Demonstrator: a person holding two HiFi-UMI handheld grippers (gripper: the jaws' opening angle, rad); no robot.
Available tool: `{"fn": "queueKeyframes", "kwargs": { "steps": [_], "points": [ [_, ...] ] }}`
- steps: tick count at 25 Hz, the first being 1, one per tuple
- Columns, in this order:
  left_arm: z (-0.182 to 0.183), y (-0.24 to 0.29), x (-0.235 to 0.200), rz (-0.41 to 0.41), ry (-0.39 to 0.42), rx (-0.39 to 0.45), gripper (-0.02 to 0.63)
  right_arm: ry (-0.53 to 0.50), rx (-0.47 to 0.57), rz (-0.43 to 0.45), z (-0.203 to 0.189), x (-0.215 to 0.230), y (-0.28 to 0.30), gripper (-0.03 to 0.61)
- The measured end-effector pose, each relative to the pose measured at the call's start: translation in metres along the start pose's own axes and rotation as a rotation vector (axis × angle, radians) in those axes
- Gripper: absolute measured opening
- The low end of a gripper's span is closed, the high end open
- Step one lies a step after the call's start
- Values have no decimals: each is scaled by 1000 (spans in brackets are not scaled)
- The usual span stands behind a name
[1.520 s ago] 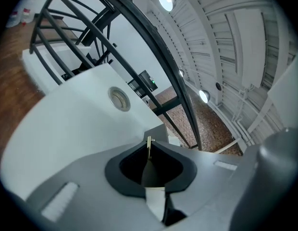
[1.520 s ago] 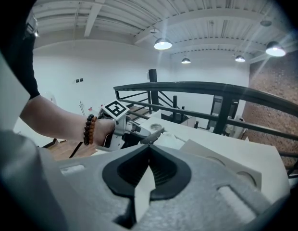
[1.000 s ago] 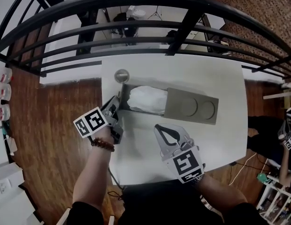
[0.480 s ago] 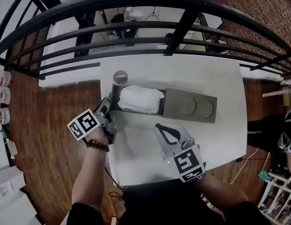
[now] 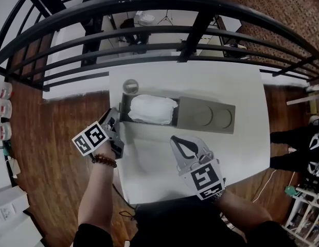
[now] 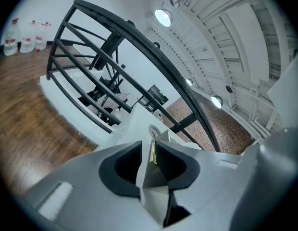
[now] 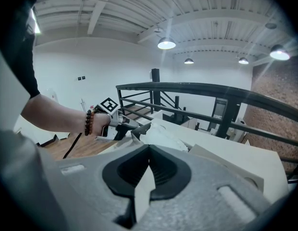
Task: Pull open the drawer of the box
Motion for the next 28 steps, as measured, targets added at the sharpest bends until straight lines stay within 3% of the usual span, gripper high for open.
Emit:
{"fn": "queueKeyframes", "kwargs": {
  "steps": [5, 12, 20, 28],
  "points": [
    [4, -26, 7, 54, 82, 25, 95, 10, 17, -21, 5, 1, -15, -8],
    [-4, -56, 59, 81, 325, 10, 51, 7, 53, -8, 13, 3, -44, -8],
    [-63, -95, 165, 20, 564, -61, 17, 19, 156, 20, 18, 0, -106, -8],
    [-142, -138, 265, -54, 647, -106, 17, 43, 240, 67, 9, -14, -184, -8]
  ]
}}
Point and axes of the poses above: the fingertips, and each gripper's own axes: y forward along the fingers, x to its right, z out of its top, the point moved 3 cm from there along -y, backward along the fingers, and after that the axes turned 12 degrees about -z, right-handed, at the moved point
